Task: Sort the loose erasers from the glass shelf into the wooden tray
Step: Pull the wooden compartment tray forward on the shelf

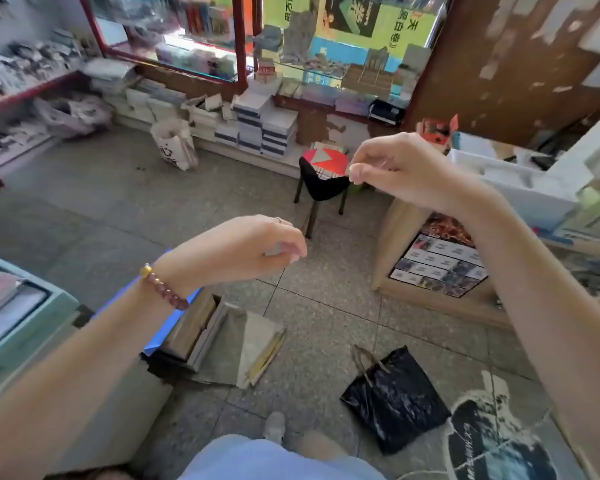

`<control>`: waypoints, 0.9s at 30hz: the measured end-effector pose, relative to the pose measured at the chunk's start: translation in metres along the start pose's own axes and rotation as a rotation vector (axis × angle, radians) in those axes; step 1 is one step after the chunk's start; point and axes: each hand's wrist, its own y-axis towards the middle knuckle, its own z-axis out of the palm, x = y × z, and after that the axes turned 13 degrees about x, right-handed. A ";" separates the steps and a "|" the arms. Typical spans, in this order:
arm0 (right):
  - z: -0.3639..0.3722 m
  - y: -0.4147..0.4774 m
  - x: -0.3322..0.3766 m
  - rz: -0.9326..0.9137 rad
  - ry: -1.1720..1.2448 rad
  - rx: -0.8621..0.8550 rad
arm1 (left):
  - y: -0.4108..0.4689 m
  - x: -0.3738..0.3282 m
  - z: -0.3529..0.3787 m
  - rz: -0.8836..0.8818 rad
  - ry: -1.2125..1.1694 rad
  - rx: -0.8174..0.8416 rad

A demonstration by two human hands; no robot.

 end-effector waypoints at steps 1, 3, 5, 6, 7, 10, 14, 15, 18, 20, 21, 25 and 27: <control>-0.003 0.008 -0.009 0.017 0.001 -0.005 | 0.012 0.008 -0.004 -0.020 0.000 0.017; -0.009 0.025 -0.033 0.037 0.035 -0.010 | 0.037 0.023 -0.014 -0.063 0.003 0.036; -0.013 0.042 -0.061 0.057 0.054 0.005 | 0.063 0.037 -0.025 -0.077 0.001 0.051; -0.017 0.052 -0.074 0.060 0.063 0.009 | 0.078 0.043 -0.033 -0.071 -0.002 0.044; -0.020 0.064 -0.088 0.061 0.070 0.019 | 0.093 0.052 -0.040 -0.062 -0.006 0.030; -0.033 0.103 -0.134 0.050 0.068 0.029 | 0.146 0.078 -0.060 -0.013 -0.036 0.019; -0.059 0.156 -0.202 0.031 0.056 0.034 | 0.224 0.121 -0.081 -0.046 -0.040 0.062; -0.068 0.168 -0.220 0.033 0.057 0.026 | 0.244 0.131 -0.088 -0.065 -0.031 0.065; -0.095 0.204 -0.269 0.056 0.073 0.023 | 0.299 0.157 -0.117 -0.110 -0.038 0.054; -0.111 0.229 -0.294 0.049 0.077 0.051 | 0.328 0.173 -0.139 -0.124 -0.051 0.029; -0.118 0.243 -0.304 0.042 0.081 0.067 | 0.340 0.181 -0.149 -0.130 -0.058 0.014; -0.139 0.308 -0.334 0.018 0.064 0.118 | 0.374 0.222 -0.184 -0.167 -0.096 -0.048; -0.148 0.341 -0.346 0.003 0.067 0.117 | 0.387 0.247 -0.202 -0.202 -0.100 -0.062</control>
